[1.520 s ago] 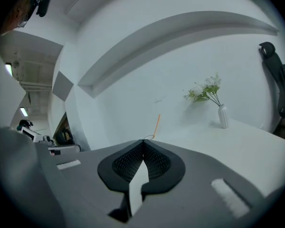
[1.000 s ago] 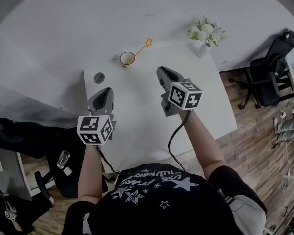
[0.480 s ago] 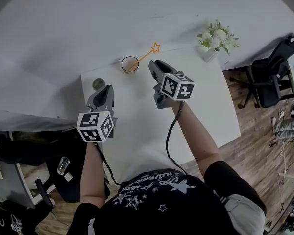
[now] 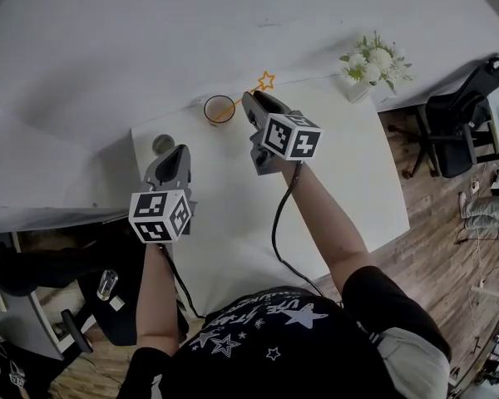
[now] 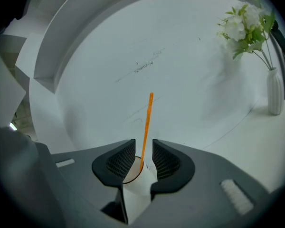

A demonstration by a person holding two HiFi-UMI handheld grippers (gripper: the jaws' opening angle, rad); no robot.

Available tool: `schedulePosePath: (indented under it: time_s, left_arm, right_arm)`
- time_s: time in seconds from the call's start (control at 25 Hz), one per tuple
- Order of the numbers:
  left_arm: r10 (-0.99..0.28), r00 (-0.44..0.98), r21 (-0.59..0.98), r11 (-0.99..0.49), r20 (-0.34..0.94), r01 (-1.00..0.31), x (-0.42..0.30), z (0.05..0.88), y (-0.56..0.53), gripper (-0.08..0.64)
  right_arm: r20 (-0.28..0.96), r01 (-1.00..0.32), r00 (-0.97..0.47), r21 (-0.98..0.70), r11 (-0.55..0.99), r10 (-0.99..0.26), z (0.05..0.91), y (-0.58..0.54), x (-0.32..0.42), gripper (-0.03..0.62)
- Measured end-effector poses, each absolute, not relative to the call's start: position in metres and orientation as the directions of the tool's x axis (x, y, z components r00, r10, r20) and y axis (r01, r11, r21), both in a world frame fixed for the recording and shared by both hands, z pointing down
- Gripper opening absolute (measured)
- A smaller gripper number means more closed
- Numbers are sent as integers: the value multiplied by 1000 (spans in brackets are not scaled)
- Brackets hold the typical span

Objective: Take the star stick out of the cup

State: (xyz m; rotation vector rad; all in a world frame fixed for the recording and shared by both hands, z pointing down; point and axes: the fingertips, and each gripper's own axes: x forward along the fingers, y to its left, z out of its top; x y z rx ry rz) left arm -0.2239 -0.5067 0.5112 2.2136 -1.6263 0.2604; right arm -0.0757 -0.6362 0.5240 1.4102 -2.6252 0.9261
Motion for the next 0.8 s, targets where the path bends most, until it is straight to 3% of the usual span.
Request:
schedulePosePath:
  time_s: [0.28,0.8]
  left_arm:
    - [-866,326,195,-270,378,-943,-225,517,-506,3]
    - [-871,332,196,-277,363,-941,-218,504,-493,3]
  right_arm:
    - [290,-779,-581,-469,416,-761,526,-643,-78,43]
    - [217,-760,-597,-461,457,-772,487,-629,-76,32]
